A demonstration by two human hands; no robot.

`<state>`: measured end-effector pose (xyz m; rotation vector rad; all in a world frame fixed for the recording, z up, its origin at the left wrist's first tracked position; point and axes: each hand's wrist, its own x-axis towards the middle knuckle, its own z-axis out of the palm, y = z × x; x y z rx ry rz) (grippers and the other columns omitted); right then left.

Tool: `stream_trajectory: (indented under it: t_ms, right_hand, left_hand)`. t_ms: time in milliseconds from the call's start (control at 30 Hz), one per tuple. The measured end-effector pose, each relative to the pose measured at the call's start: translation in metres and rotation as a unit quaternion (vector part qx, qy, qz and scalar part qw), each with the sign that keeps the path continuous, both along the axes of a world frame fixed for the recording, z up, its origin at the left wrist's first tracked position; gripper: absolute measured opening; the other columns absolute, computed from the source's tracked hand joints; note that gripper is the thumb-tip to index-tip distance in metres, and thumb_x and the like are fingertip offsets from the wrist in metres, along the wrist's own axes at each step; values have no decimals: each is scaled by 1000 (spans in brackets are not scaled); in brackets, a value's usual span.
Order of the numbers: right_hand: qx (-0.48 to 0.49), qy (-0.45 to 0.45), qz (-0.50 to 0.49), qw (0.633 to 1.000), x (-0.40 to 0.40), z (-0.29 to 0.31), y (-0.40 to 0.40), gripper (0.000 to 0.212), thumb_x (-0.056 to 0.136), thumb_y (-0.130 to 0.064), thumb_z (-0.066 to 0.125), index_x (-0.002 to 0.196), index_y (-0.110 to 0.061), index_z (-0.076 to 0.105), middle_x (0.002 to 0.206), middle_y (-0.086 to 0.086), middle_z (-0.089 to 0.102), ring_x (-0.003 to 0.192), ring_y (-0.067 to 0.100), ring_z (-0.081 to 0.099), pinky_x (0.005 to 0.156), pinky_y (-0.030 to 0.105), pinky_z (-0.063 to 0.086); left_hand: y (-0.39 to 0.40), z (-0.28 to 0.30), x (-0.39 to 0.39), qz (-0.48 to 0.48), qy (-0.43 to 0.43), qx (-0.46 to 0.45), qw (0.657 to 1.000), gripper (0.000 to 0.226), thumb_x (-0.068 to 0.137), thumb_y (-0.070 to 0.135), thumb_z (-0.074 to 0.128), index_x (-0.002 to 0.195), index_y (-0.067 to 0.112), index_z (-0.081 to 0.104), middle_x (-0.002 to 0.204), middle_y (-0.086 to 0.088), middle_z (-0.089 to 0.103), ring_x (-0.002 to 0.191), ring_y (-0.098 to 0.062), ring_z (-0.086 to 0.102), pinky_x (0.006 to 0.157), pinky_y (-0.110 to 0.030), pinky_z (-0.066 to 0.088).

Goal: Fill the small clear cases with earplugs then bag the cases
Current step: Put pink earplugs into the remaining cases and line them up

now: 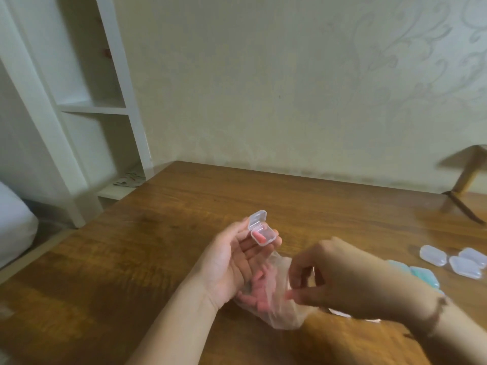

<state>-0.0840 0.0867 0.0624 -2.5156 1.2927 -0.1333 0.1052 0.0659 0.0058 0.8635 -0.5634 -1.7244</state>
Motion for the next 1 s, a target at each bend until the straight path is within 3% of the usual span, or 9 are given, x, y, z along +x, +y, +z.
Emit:
stream_trajectory:
  t_ms: [133, 233, 333, 433, 533, 700, 867, 1000]
  right_hand:
    - [36, -30, 18, 999, -20, 20, -1, 15, 79, -46, 75, 80, -32, 69, 78, -22, 68, 73, -5, 62, 62, 12, 48]
    - [41, -94, 14, 995, -32, 30, -6, 14, 77, -45, 77, 77, -34, 68, 78, -18, 69, 62, 1, 61, 54, 13, 45]
    - [-46, -218, -50, 974, -30, 18, -16, 11, 75, -38, 79, 74, -32, 69, 74, -15, 69, 54, 5, 57, 49, 16, 44]
    - [-137, -260, -80, 953, -16, -5, -22, 10, 74, -37, 79, 74, -34, 70, 76, -21, 67, 61, 7, 61, 52, 13, 45]
    - [-138, -254, -73, 954, -8, -21, -26, 8, 75, -36, 79, 80, -35, 72, 70, -24, 66, 63, 5, 62, 55, 15, 47]
    - [-169, -215, -71, 959, -7, -31, -30, 15, 81, -21, 76, 86, -35, 73, 68, -29, 61, 59, 5, 62, 58, 32, 54]
    - [-180, -220, -51, 958, -5, -33, -29, 7, 79, -33, 74, 83, -39, 72, 78, -22, 66, 58, 6, 61, 54, 35, 53]
    - [-158, -215, -37, 963, -6, -33, -29, 8, 80, -39, 70, 87, -40, 75, 85, -23, 66, 61, 7, 61, 56, 36, 54]
  left_hand:
    - [-1, -2, 0, -3, 6, -9, 1000, 50, 83, 27, 63, 121, -5, 65, 112, -28, 68, 100, -34, 69, 91, -37, 55]
    - [-1, -3, -1, -14, 12, -17, 1000, 41, 83, 26, 65, 113, 0, 72, 113, -29, 67, 101, -36, 68, 85, -36, 57]
    - [1, -5, -3, -36, 11, -21, 999, 36, 85, 26, 63, 109, 1, 74, 111, -28, 67, 99, -36, 69, 82, -35, 59]
    - [3, -5, -6, -57, -2, -24, 998, 35, 86, 26, 61, 111, 3, 74, 111, -26, 67, 101, -35, 68, 89, -37, 56]
    - [4, -4, -7, -78, -8, -35, 996, 37, 87, 26, 61, 114, 4, 73, 110, -23, 68, 98, -30, 69, 92, -37, 55]
    - [5, -3, -6, -89, 3, -42, 995, 45, 88, 26, 60, 122, -4, 66, 119, -29, 65, 103, -33, 68, 90, -37, 57]
    - [3, -6, -5, -94, 19, -53, 994, 36, 86, 24, 61, 112, 1, 73, 100, -19, 69, 88, -23, 70, 81, -33, 61]
    - [2, -7, -5, -99, 14, -58, 993, 39, 89, 28, 62, 115, 1, 72, 102, -19, 66, 91, -23, 67, 83, -34, 60]
